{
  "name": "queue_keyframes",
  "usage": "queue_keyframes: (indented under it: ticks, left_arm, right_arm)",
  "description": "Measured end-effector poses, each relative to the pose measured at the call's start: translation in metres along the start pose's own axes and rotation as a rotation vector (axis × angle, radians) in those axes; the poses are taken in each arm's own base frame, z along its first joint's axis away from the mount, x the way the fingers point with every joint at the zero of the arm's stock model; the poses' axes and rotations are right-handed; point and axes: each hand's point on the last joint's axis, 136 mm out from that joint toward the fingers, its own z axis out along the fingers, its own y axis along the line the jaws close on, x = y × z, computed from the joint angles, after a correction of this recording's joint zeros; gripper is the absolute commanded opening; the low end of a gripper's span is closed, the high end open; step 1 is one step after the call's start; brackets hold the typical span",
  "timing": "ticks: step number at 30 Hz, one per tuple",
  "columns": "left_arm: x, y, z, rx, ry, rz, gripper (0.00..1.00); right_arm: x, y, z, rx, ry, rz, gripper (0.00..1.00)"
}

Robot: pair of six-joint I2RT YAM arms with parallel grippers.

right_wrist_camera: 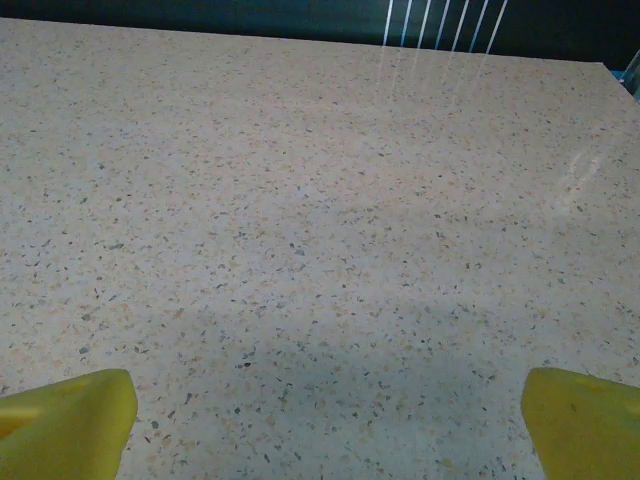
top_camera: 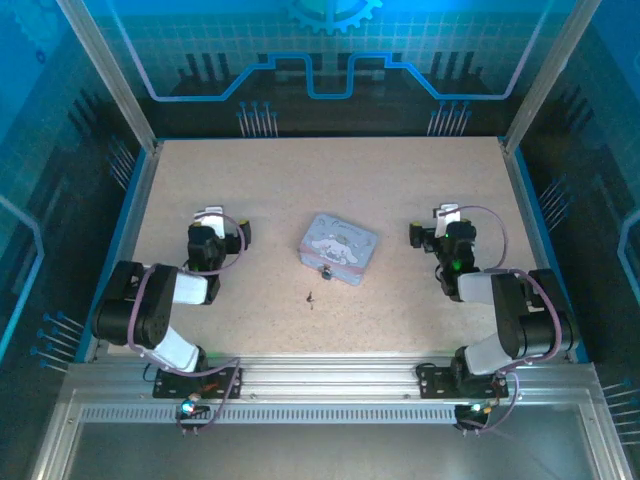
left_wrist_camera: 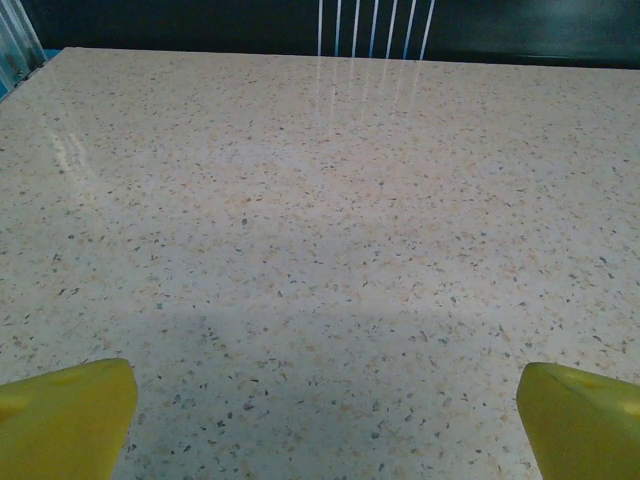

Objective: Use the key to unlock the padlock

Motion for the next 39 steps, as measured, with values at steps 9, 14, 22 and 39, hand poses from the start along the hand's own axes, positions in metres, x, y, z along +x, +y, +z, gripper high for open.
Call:
queue_keyframes:
  ticks: [9,14,22,39]
  left_arm:
    - [0.0000,-0.0002,0.0000,0.001,0.000,0.000,0.99]
    - [0.0000,-0.0002,0.0000,0.001,0.000,0.000,0.99]
    - [0.0000,-0.0002,0.0000,0.001,0.000,0.000,0.99]
    - [0.0019,-0.0041,-0.0001,0.028,0.009,0.001,0.99]
  right_arm:
    - [0.0000,0.0000,0.0000,0.000,0.000,0.000,1.00]
    - [0.0002,0.0000,0.0000,0.000,0.000,0.000,1.00]
    - [0.0000,0.0000,0.0000,0.000,0.000,0.000,1.00]
    - [0.0004,-0.0001,0.0000,0.000,0.002,0.000,1.00]
